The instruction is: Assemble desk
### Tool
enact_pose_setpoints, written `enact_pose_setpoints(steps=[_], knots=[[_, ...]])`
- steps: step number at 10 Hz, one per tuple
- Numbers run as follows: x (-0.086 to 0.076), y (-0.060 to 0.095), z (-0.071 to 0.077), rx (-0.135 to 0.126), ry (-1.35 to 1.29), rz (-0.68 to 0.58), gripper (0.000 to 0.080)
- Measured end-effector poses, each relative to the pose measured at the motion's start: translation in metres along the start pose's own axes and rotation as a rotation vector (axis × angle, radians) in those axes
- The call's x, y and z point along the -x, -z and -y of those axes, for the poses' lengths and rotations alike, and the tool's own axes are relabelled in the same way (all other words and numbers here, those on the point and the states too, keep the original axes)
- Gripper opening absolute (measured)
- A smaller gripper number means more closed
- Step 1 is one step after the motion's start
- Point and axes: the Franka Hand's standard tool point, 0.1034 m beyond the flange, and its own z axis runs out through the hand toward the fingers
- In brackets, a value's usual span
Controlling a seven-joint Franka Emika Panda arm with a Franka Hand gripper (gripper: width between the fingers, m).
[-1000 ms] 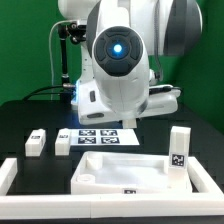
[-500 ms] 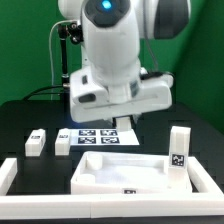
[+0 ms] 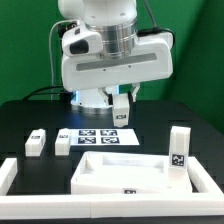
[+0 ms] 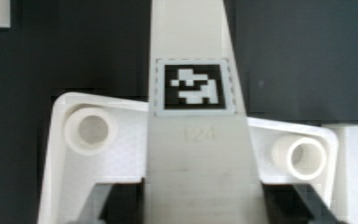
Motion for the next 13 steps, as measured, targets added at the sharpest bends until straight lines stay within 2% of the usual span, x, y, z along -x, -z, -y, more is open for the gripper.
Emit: enact_pose_setpoints(steps=[1,2,3,4,5,7,9,10,11,12,13], knots=[[-0.007,0.003,-0.003,0.013,-0.001,-0.081,0.029],[-0.011,0.019,-0.007,0.003,0.024,-0.101,0.029],[-0.03,0.041,-0.016,-0.019,0.046,-0.182,0.029],[-0.039,0.052,-0.023,-0.053,0.043,-0.252,0.029],[-0.044,0.052,-0.028,-0.03,0.027,-0.342,0.029],[-0.042,0.049,-0.033,0.0,0.019,-0.433,0.029],[-0.049,0.052,-0.042,0.049,0.012,-0.564,0.029],[-0.057,0.059,-0.046,0.074,0.013,-0.638,0.029],[-0.061,0.065,-0.049,0.088,0.024,-0.674,0.029],[-0.065,0.076,-0.064,0.153,0.042,-0.764,0.029],[-0.065,0.081,-0.082,0.261,0.054,-0.856,0.029]])
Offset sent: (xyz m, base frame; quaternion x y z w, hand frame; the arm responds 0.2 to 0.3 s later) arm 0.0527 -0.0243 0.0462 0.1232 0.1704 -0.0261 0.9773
